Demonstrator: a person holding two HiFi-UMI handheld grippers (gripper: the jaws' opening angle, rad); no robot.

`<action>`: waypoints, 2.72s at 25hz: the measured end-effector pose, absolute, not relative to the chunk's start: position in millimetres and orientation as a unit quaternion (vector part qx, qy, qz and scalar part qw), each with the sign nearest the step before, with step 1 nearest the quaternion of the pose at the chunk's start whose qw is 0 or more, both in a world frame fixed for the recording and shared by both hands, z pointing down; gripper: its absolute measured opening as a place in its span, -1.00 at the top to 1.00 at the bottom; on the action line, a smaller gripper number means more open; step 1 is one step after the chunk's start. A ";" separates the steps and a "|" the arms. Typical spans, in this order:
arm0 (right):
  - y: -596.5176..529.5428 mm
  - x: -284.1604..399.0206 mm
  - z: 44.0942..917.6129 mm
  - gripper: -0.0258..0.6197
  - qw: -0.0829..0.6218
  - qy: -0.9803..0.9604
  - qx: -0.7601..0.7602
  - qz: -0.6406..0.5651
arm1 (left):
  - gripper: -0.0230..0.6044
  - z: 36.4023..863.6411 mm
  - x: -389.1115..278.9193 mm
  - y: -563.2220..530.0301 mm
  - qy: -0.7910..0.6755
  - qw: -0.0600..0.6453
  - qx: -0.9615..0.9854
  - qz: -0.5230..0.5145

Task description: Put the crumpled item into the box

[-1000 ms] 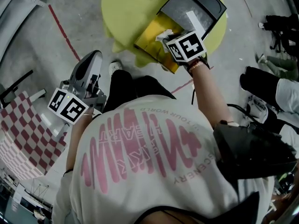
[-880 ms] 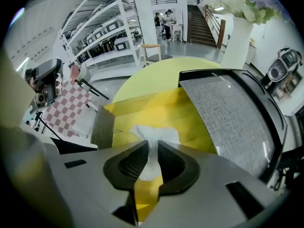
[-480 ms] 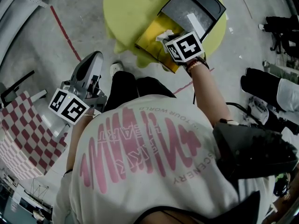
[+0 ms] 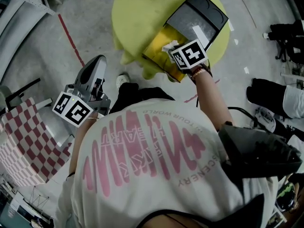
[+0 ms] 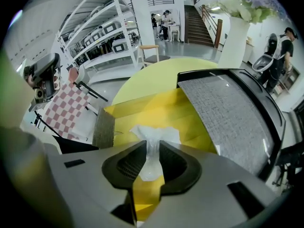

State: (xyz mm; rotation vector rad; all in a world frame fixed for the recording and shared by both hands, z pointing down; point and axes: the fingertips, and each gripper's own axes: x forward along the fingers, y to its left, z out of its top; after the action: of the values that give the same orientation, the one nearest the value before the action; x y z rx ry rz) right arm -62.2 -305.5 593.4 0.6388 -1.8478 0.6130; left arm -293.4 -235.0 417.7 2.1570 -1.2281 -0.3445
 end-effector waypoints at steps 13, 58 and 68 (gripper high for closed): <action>-298.0 -63.1 560.1 0.60 0.451 -0.789 0.302 0.288 | 0.90 366.3 -277.2 -264.0 -0.422 0.270 0.855 -0.133; -238.9 114.5 328.1 0.90 0.060 -0.928 0.345 0.124 | 0.90 326.0 -100.7 -167.9 -0.469 0.222 0.842 -0.149; -246.2 114.2 328.7 0.90 0.074 -0.932 0.337 0.114 | 0.90 322.8 -97.2 -173.2 -0.469 0.215 0.843 -0.154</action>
State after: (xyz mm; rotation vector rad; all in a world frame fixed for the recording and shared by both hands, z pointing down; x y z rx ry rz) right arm 114.2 -246.2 328.7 1.0121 -2.7971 0.3436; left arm -97.2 -173.2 322.8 2.3372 -1.3000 -0.4258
